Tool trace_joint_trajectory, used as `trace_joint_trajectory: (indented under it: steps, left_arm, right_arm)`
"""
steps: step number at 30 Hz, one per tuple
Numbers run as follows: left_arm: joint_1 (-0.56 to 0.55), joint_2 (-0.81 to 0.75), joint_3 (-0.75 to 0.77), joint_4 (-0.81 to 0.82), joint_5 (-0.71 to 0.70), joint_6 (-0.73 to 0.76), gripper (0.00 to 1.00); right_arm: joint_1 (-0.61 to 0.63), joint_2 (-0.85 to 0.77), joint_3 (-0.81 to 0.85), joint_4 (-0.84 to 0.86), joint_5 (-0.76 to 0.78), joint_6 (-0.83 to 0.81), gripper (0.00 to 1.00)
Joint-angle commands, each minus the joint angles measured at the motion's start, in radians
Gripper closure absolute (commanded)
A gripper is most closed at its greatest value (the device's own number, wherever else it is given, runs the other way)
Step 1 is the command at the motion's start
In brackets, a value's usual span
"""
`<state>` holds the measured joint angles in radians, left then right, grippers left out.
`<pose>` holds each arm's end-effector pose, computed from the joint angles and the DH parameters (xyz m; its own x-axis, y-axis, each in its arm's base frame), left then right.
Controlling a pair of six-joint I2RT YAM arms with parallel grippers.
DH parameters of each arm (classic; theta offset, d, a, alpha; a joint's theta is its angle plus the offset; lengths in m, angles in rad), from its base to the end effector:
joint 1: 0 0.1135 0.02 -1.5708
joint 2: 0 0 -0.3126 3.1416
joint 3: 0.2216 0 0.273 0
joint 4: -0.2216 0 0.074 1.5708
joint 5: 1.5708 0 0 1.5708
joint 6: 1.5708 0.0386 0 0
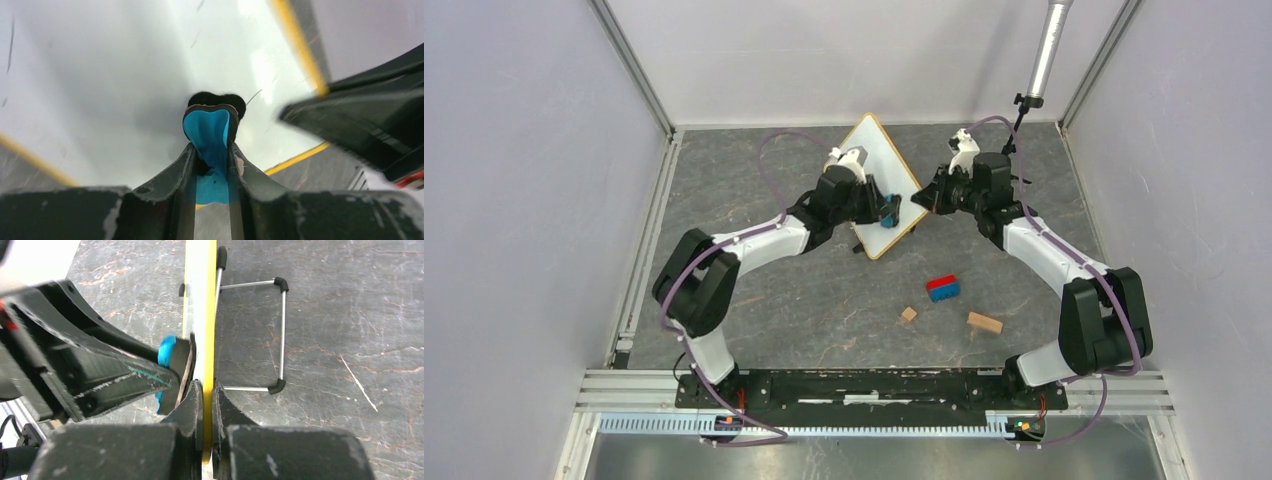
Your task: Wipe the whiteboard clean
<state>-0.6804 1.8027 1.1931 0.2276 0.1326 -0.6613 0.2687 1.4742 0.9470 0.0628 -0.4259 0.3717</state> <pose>0.3456 -0.2863 0.2726 -0.6702 -0.2407 -0.7020 0.3894 0.6912 -0.6088 0.3311 0.1077 0.2936 -0.6195 0.1725 -0.7658 -0.4002 0.7699 0.4971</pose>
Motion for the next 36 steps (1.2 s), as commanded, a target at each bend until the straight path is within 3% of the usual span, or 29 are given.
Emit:
trace_joint_trajectory:
  steps: [1, 8, 14, 19, 22, 25, 28, 32, 36]
  left_arm:
    - [0.013, -0.127, -0.104, -0.196, -0.058, -0.008, 0.92]
    - [0.028, -0.386, -0.325, -0.411, -0.281, 0.026, 0.89]
    - [0.028, -0.550, -0.476, -0.574, -0.416, -0.018, 0.86]
    - [0.028, -0.651, -0.600, -0.602, -0.446, -0.077, 0.80]
    - [0.028, -0.706, -0.652, -0.605, -0.458, -0.099, 0.67]
    - [0.028, -0.743, -0.667, -0.612, -0.466, -0.102, 0.48]
    - [0.029, -0.768, -0.662, -0.621, -0.464, -0.097, 0.26]
    - [0.028, -0.803, -0.633, -0.652, -0.448, -0.090, 0.06]
    - [0.028, -0.886, -0.570, -0.692, -0.448, -0.061, 0.00]
  right_arm:
    - [0.056, 0.010, 0.026, -0.027, -0.086, -0.122, 0.98]
    - [0.056, 0.001, 0.049, -0.060, -0.044, -0.127, 0.68]
    - [0.056, -0.004, 0.069, -0.142, 0.030, -0.171, 0.51]
    - [0.056, -0.014, 0.087, -0.189, 0.095, -0.193, 0.38]
    - [0.056, -0.032, 0.102, -0.236, 0.142, -0.216, 0.28]
    - [0.057, -0.079, 0.114, -0.293, 0.180, -0.242, 0.02]
    - [0.065, -0.151, 0.131, -0.357, 0.211, -0.268, 0.02]
    - [0.077, -0.285, 0.151, -0.447, 0.236, -0.311, 0.02]
    - [0.079, -0.472, 0.139, -0.465, 0.235, -0.343, 0.02]
